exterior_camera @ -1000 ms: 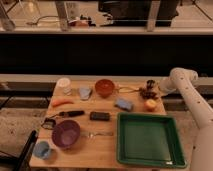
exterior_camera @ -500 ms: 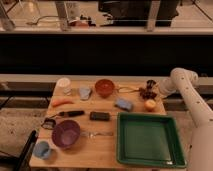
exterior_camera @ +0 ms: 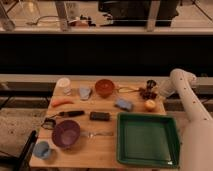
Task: Place grapes in metal cup
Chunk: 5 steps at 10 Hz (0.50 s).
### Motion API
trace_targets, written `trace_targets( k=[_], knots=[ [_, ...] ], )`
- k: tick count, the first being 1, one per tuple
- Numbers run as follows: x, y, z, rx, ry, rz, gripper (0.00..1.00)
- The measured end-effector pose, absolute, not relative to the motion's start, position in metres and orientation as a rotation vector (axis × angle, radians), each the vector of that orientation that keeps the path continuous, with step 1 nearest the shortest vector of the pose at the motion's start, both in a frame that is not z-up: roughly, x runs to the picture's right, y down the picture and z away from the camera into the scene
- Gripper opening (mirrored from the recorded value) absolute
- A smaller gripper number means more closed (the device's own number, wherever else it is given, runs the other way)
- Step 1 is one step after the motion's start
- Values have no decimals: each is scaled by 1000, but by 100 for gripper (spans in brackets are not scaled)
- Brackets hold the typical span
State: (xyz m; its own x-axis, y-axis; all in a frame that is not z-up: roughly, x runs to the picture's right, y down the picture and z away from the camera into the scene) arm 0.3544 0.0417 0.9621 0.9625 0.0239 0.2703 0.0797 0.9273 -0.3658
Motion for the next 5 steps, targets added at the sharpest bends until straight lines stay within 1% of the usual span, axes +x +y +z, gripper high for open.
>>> trace_targets(
  k=[3, 4, 5],
  knots=[
    [357, 34, 961, -357, -269, -35, 3],
    [356, 28, 961, -340, -265, -45, 0],
    [354, 22, 959, -326, -264, -55, 0]
  ],
)
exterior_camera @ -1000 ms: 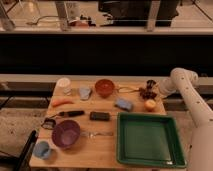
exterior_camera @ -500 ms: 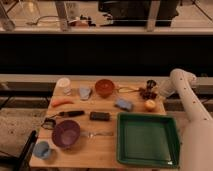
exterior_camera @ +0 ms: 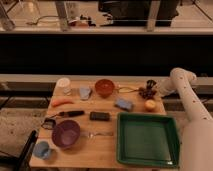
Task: Place grapes in metal cup
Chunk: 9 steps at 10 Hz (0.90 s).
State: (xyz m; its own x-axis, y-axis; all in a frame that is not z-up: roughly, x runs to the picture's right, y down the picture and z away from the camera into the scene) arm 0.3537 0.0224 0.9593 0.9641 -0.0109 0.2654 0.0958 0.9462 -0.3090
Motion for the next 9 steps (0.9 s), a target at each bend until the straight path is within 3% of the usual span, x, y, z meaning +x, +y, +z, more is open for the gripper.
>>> trace_targets(
  k=[9],
  knots=[
    [343, -43, 913, -154, -253, -147, 0]
  ],
)
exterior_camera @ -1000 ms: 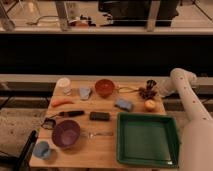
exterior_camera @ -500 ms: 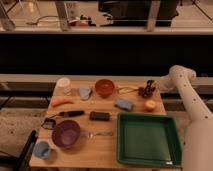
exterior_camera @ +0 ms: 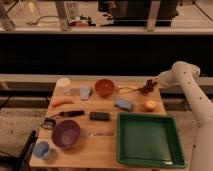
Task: Place grapes in metal cup
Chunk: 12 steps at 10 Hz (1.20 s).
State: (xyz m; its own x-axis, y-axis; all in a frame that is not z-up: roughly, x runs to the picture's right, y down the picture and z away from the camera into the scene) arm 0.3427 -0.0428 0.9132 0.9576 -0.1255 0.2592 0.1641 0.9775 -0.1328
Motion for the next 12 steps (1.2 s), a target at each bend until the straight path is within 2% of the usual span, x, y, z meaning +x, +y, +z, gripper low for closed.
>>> trace_targets(
  k=[12],
  knots=[
    [342, -117, 890, 47, -208, -192, 0]
  ],
)
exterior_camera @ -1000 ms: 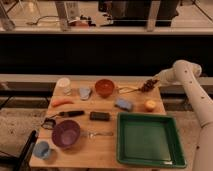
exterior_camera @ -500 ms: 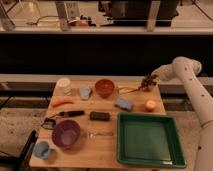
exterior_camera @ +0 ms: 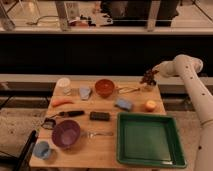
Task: Place grapes in metal cup
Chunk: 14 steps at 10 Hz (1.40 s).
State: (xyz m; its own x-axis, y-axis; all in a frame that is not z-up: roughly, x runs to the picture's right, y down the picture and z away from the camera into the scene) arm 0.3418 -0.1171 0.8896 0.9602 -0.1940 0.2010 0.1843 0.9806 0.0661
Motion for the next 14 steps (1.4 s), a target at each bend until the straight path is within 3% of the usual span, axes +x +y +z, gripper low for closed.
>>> trace_targets(
  k=[7, 14],
  knots=[
    [366, -140, 878, 109, -136, -182, 0],
    [375, -127, 857, 115, -100, -179, 0]
  ],
)
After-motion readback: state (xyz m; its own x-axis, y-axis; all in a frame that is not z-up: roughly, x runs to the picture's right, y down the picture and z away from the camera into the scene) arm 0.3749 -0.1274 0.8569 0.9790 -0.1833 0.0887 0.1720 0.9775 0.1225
